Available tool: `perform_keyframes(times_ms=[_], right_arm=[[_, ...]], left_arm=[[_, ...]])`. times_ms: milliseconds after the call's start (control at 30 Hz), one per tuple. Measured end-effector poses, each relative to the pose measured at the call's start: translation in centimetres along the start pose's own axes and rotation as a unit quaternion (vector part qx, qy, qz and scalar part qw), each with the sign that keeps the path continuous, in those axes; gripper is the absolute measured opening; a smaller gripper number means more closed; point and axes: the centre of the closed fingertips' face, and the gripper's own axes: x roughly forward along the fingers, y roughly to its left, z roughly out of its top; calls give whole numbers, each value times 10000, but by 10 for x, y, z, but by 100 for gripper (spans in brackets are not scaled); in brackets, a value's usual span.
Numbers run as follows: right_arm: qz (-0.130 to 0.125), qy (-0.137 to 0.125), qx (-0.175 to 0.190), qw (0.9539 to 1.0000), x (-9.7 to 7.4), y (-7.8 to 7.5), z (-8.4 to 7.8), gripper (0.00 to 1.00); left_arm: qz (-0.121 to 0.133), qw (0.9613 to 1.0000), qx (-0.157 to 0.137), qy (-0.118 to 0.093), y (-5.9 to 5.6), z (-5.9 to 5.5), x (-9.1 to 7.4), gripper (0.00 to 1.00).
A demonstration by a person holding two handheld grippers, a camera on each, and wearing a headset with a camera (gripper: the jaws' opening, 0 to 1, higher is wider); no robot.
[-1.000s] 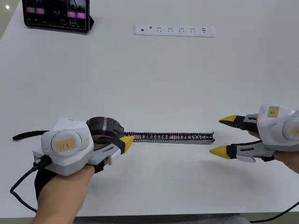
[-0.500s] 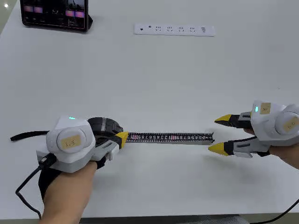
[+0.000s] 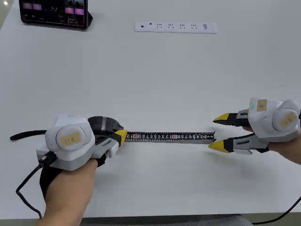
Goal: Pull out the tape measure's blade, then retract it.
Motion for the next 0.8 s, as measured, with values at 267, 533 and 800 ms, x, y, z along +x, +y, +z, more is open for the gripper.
perform_keyframes(times_ms=[267, 533, 800], right_arm=[[151, 191, -215, 9995, 3, 0, -5, 30], [333, 375, -375, 9980, 9, 2, -10, 24], [461, 465, -528, 9965, 14, 4, -12, 19]], left_arm=[[-13, 10000, -31, 6, 1, -1, 1, 60], [-25, 10000, -61, 19, 1, -1, 2, 60], [-31, 10000, -91, 27, 1, -1, 1, 60]])
